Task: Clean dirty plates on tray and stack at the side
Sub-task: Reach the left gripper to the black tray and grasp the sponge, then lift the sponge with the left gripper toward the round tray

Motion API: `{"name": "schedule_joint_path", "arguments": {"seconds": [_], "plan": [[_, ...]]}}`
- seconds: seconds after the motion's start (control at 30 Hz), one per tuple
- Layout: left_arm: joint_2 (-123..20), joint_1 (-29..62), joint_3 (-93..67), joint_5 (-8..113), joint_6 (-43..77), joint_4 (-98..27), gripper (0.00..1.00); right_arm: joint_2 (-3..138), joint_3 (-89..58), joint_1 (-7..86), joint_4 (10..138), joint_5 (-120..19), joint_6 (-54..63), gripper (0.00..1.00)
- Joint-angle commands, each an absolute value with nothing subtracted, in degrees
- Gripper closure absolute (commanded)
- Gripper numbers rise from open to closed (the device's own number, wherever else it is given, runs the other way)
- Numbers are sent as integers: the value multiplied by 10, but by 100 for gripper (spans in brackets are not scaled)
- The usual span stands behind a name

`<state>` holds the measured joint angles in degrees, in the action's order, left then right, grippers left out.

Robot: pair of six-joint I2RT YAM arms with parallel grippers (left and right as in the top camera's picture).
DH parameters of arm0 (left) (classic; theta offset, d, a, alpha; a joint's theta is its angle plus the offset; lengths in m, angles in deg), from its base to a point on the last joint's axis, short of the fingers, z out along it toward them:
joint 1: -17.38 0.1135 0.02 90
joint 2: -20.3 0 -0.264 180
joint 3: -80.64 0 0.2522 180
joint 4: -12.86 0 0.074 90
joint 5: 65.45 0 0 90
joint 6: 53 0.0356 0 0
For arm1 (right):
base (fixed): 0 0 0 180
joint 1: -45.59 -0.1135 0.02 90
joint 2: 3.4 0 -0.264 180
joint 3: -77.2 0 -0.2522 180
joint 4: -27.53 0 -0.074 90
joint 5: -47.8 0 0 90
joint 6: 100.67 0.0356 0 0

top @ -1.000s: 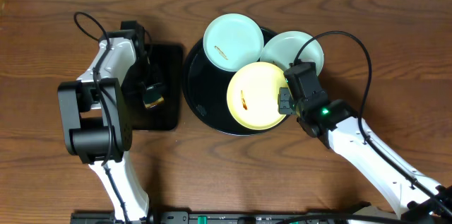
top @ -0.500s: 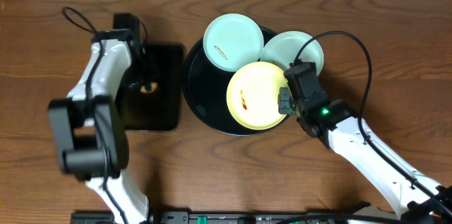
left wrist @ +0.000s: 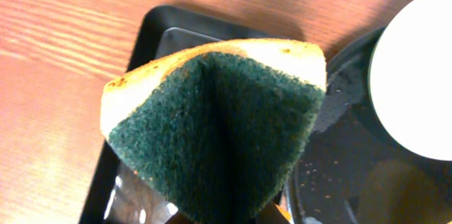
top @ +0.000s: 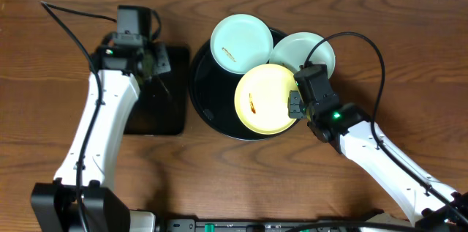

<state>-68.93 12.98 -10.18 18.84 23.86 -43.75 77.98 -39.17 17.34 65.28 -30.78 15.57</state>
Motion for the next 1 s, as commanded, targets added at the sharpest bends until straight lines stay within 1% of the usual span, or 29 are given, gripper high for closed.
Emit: {"name": "schedule_joint_path", "arguments": {"seconds": [0.0, 0.23, 0.4, 0.47, 0.57, 0.63, 0.7, 0.83, 0.97], "plan": [[-672, 114, -78, 86, 202, -424, 93, 784, -385, 167, 650, -299, 149, 99], [-673, 119, -25, 73, 179, -367, 93, 784, -385, 167, 649, -299, 150, 99], [-676, 134, -16, 74, 176, -318, 93, 784, -385, 167, 649, -300, 150, 99], [-676, 138, -16, 80, 177, -319, 92, 784, -385, 167, 649, -299, 150, 99], [-670, 139, -16, 126, 207, -330, 93, 784, -385, 167, 649, -299, 150, 99], [-670, 139, -16, 120, 239, -323, 93, 784, -385, 167, 649, -299, 150, 99], [-678, 143, -15, 84, 242, -309, 93, 785, -385, 167, 648, -299, 150, 99], [-679, 147, -15, 129, 239, -335, 93, 785, -385, 167, 647, -300, 150, 99], [-682, 147, -15, 144, 250, -334, 92, 785, -385, 167, 654, -300, 152, 98]]}}
